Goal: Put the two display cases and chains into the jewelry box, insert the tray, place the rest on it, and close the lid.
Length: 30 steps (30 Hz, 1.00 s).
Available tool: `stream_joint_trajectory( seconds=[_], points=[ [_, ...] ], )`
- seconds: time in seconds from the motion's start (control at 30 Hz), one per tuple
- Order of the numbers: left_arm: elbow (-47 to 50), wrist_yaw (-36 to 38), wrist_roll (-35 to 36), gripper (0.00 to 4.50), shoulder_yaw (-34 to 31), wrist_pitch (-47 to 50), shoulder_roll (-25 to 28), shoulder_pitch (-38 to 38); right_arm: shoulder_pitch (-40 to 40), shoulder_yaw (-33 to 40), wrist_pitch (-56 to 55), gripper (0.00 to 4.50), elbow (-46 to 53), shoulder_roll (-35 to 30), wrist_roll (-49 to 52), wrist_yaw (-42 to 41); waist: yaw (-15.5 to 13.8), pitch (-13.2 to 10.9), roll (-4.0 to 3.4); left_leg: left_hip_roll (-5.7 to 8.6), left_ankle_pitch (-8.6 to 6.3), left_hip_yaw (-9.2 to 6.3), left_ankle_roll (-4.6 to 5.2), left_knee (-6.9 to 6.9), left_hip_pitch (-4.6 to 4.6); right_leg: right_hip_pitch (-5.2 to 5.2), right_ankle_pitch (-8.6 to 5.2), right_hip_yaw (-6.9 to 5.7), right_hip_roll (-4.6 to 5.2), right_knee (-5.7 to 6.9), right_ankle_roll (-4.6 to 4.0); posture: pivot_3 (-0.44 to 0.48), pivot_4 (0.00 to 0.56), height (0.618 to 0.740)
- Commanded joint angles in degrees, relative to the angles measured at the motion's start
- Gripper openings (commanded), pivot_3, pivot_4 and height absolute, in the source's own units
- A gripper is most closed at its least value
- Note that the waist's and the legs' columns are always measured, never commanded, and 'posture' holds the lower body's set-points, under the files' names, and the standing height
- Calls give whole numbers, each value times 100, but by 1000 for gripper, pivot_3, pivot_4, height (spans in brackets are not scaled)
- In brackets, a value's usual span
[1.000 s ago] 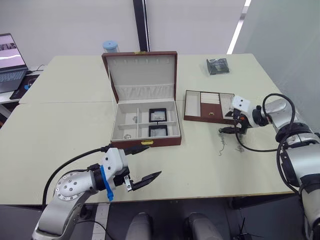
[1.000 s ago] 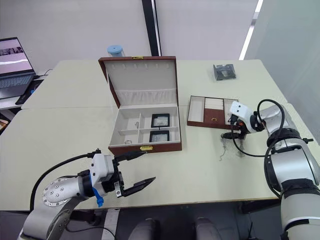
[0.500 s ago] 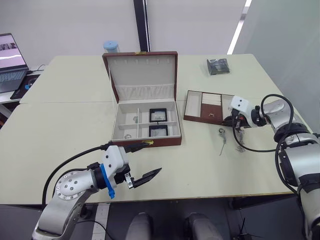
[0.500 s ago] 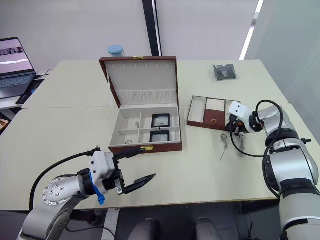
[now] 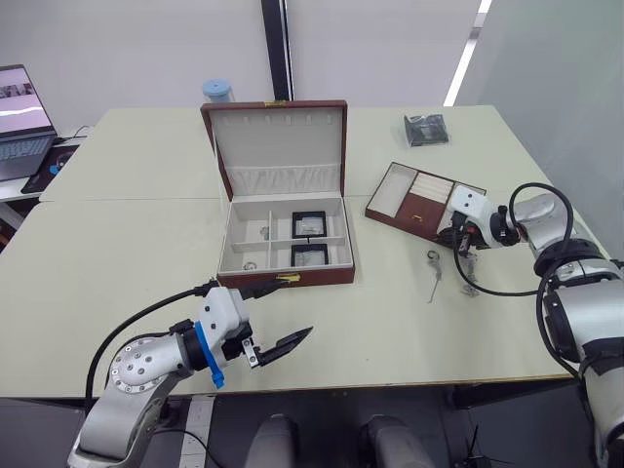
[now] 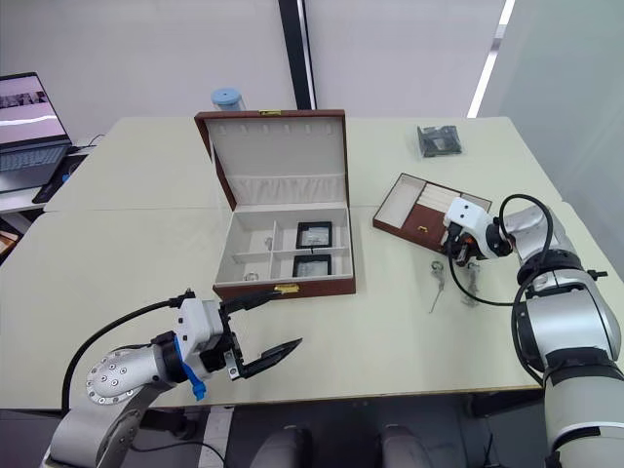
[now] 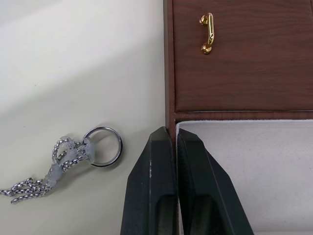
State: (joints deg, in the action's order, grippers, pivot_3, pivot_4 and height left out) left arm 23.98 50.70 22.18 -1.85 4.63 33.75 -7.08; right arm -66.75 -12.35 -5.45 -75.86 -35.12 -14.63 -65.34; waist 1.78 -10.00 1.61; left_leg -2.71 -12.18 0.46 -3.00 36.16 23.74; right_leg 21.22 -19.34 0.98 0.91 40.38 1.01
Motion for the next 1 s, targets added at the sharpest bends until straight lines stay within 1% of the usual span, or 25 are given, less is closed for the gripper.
stream_joint_trajectory(
  seconds=[0.03, 0.1, 0.2, 0.3, 0.4, 0.43, 0.53, 0.67, 0.73, 0.83, 0.9, 1.0],
  points=[
    [30, -47, -57, 4500, 51, -237, -112, 9, -267, 247, 234, 13, 67, -195, 152, -162, -1, 0, -1, 0, 0, 0, 0, 0, 0, 0, 0, 0, 1, 0, 0, 0, 150, 740],
    [26, -88, -59, 4500, 40, -275, -176, -22, -328, 302, 350, 13, 169, -264, 215, -354, -4, -3, -5, 1, 0, 1, 0, 0, 1, 1, 0, 0, 2, -1, 0, 0, 150, 740],
    [9, -110, -72, 4500, 6, -353, -253, -120, -414, 386, 602, 13, 338, -379, 257, -401, -2, -11, -17, 1, 0, 4, 0, -1, 2, 4, 0, 2, 3, -1, 0, 0, 150, 740],
    [18, -117, -84, 4500, 1, -412, -283, -212, -343, 427, 821, 13, 683, -558, 363, -930, -1, -14, -24, 0, 0, 3, 0, -3, 3, 7, 0, 1, 3, -1, 0, 0, 150, 740],
    [61, -173, -50, 4500, -4, -417, -314, -269, -105, 502, 1234, 13, 1408, -791, 624, -1531, 1, -21, -35, 0, 0, 6, 1, -3, 3, 8, 0, 4, 3, 0, 0, 0, 150, 740],
    [88, -207, -54, 4500, -8, -430, -330, -280, 65, 547, 1469, 13, 1843, -902, 747, -1731, -3, -22, -36, 0, 0, 6, 1, -3, 3, 8, 0, 4, 3, 0, 0, 0, 150, 740],
    [189, -305, -10, 4500, -34, -377, -367, -336, 934, 715, 2371, 13, 3731, -1355, 1205, -2244, -24, -22, -36, 0, -1, 1, 1, -3, 6, 7, 0, 1, 3, -3, 0, 0, 150, 740],
    [237, -375, 29, 4500, -66, -337, -388, -449, 2092, 1004, 3727, 13, 6104, -1844, 1862, -2399, -41, -27, -45, 1, -1, -5, 1, -1, 12, 7, 0, -3, 4, -8, 0, 0, 150, 740],
    [260, -415, 50, 4500, -91, -308, -393, -485, 2608, 1104, 4145, 13, 7066, -2048, 2127, -2372, -35, -27, -47, 1, -1, -7, 1, 0, 11, 5, 0, -4, 4, -6, 0, 0, 150, 740],
    [297, -550, 113, 4500, -126, -212, -449, -528, 3129, 1154, 4475, 13, 8083, -2176, 2399, -2127, 5, -26, -48, 0, -1, -8, 1, 0, 8, 5, 0, -4, 1, -4, 1, 0, 150, 740],
    [331, -640, 130, 4500, -124, -162, -487, -533, 3342, 1102, 4442, 13, 8439, -2227, 2439, -1963, 11, -26, -48, -1, -1, -8, 1, 0, 5, 3, 0, -2, -4, -3, 1, 0, 150, 740],
    [395, -826, 93, 4500, -161, -121, -562, -566, 3403, 957, 4671, 13, 8858, -2139, 2571, -1704, 7, -27, -47, 1, -1, -9, 1, 2, 4, 1, -1, -3, -10, -3, 1, 0, 150, 740]
  ],
)
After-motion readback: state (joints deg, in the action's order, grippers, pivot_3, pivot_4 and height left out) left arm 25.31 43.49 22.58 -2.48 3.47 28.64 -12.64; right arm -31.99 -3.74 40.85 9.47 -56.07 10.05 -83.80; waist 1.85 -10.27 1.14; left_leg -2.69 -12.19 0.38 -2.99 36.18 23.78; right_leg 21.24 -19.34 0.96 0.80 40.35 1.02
